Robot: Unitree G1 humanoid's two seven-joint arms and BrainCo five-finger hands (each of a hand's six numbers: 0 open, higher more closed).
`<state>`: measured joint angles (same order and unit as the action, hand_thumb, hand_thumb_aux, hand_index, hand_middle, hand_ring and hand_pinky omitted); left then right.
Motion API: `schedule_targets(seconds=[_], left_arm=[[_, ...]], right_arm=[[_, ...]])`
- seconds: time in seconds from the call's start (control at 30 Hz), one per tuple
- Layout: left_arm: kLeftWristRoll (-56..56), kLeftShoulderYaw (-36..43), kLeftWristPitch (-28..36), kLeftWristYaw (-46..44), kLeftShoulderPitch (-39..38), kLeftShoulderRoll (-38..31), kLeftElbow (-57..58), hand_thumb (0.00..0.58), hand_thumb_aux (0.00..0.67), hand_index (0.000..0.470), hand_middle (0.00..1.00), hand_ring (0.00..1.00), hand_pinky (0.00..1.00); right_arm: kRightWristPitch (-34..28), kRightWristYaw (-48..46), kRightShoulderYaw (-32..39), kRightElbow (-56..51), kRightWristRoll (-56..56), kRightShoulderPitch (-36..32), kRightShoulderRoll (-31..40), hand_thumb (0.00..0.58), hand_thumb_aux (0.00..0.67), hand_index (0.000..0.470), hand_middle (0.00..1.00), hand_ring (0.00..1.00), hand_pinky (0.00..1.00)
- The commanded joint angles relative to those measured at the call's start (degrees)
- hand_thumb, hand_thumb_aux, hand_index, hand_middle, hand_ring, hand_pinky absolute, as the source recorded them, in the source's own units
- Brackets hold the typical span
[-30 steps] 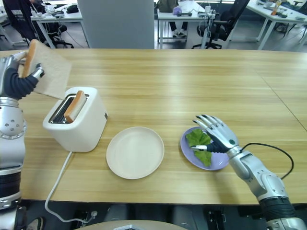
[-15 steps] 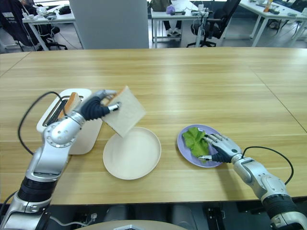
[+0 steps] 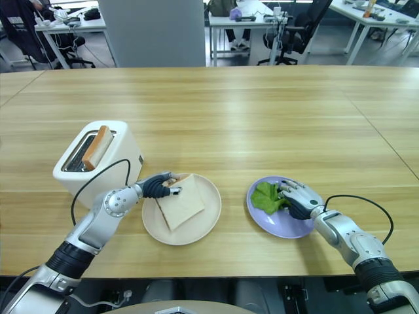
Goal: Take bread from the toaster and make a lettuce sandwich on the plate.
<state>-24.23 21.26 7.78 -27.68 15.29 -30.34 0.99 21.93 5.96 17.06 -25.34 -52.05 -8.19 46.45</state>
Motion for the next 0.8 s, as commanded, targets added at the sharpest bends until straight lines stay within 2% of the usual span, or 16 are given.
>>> schedule_targets(seconds=[0.03, 0.07, 0.1, 0.13, 0.4, 0.63, 0.8], left_arm=[[-3.3, 5.0, -4.7, -1.5, -0.4, -0.1, 4.8, 0.485, 0.399, 0.274, 1.0, 1.0, 1.0], [-4.7, 6.1, -6.1, -0.8, -0.2, 0.0, 5.9, 0.244, 0.16, 0.11, 1.0, 1.0, 1.0], [-6.2, 7.1, -7.2, 0.1, 0.1, 0.2, 6.9, 0.244, 0.16, 0.11, 1.0, 1.0, 1.0], [-7.8, 8.0, -8.2, 1.3, 0.7, 0.5, 8.1, 0.0, 0.0, 0.0, 1.0, 1.0, 1.0], [-18.3, 12.5, -16.2, 13.2, 5.3, 3.5, 13.9, 0.0, 0.0, 0.0, 1.0, 1.0, 1.0], [-24.2, 10.6, -18.3, 21.5, 7.2, 3.4, 9.6, 0.0, 0.0, 0.0, 1.0, 1.0, 1.0], [-27.6, 8.6, -17.4, 21.4, 6.8, 0.9, 1.8, 0.0, 0.0, 0.0, 1.0, 1.0, 1.0]], right_arm=[[0.3, 0.7, 0.6, 0.1, 0.5, 0.5, 0.3, 0.58, 0.67, 0.46, 0.0, 0.0, 0.0], [0.5, 1.4, 0.1, 0.8, 0.9, 0.4, 0.3, 0.58, 0.67, 0.46, 0.0, 0.0, 0.0], [0.7, 2.1, -0.4, 1.5, 1.3, 0.4, 0.3, 0.58, 0.67, 0.46, 0.0, 0.0, 0.0], [0.9, 2.7, -0.9, 2.3, 1.7, 0.5, 0.3, 0.58, 0.67, 0.46, 0.0, 0.0, 0.0], [2.5, 5.9, -4.8, 13.2, 4.2, 1.1, 0.4, 0.58, 0.67, 0.46, 0.0, 0.0, 0.0], [3.5, 3.7, -5.0, 23.4, 5.8, 1.2, -2.4, 0.58, 0.67, 0.46, 0.0, 0.0, 0.0], [3.8, -0.2, -2.3, 27.7, 5.8, -0.5, -7.1, 0.58, 0.67, 0.46, 0.0, 0.0, 0.0]])
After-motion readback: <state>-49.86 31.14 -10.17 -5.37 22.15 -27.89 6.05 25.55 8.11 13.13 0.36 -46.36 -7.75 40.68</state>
